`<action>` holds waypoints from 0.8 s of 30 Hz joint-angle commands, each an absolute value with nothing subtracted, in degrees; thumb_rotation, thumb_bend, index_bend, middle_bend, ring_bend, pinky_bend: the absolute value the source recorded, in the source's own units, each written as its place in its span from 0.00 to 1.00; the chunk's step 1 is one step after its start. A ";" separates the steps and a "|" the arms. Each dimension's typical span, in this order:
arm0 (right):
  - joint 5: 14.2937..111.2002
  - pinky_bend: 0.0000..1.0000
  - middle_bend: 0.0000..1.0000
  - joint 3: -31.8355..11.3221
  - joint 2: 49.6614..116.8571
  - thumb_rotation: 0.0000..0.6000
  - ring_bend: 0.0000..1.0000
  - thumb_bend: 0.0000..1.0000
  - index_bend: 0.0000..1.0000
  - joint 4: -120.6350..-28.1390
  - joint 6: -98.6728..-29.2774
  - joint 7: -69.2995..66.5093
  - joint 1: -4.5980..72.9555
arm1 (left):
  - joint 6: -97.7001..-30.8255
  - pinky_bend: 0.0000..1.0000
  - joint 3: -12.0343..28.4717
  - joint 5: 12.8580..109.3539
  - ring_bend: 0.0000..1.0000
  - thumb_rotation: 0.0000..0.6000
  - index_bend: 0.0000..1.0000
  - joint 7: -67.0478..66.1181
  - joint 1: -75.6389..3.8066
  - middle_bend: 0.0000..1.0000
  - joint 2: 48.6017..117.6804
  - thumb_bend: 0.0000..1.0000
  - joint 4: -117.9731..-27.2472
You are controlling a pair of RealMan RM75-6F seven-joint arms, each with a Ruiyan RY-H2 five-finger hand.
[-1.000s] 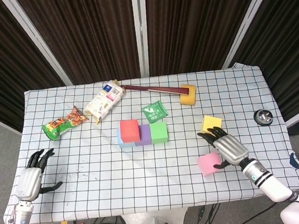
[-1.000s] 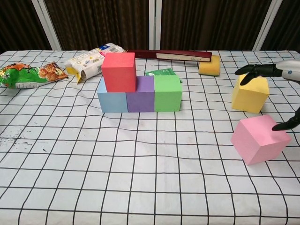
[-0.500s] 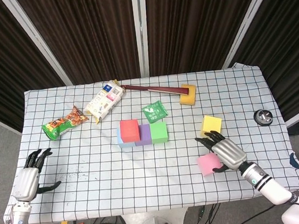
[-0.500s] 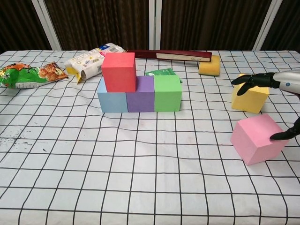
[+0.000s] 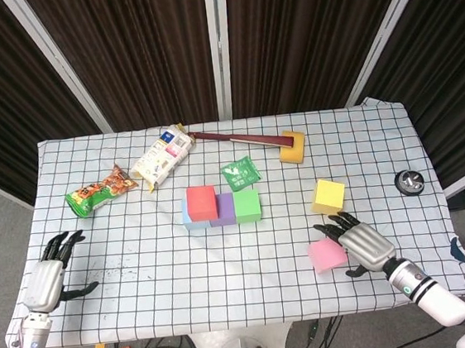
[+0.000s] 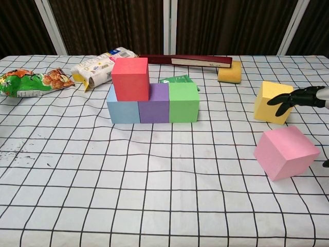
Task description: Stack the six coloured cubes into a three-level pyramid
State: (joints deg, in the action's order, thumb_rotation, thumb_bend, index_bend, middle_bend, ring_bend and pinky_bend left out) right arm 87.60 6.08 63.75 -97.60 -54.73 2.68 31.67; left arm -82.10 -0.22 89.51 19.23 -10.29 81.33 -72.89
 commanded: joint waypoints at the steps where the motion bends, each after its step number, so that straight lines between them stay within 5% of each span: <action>1: 86.31 0.00 0.18 5.76 65.09 1.00 0.00 0.00 0.00 -96.44 -53.38 3.66 31.73 | -82.00 0.07 -0.26 89.47 0.04 1.00 0.07 19.16 -10.29 0.17 81.46 0.00 -72.72; 6: 85.63 0.00 0.22 4.97 67.94 1.00 0.00 0.00 0.00 -94.53 -53.10 5.29 31.58 | -82.05 0.07 -0.15 89.21 0.04 1.00 0.07 19.49 -10.16 0.17 81.50 0.00 -72.35; 16: 85.23 0.00 0.60 1.86 67.90 1.00 0.12 0.10 0.00 -96.61 -58.36 7.98 30.13 | -82.58 0.07 0.08 89.02 0.04 1.00 0.08 20.75 -9.85 0.17 81.51 0.00 -71.67; 24: 78.10 0.00 0.67 -10.47 64.61 1.00 0.16 0.09 0.00 -102.84 -63.35 9.11 33.65 | -82.89 0.07 0.48 88.85 0.04 1.00 0.08 21.52 -9.84 0.17 81.32 0.00 -71.52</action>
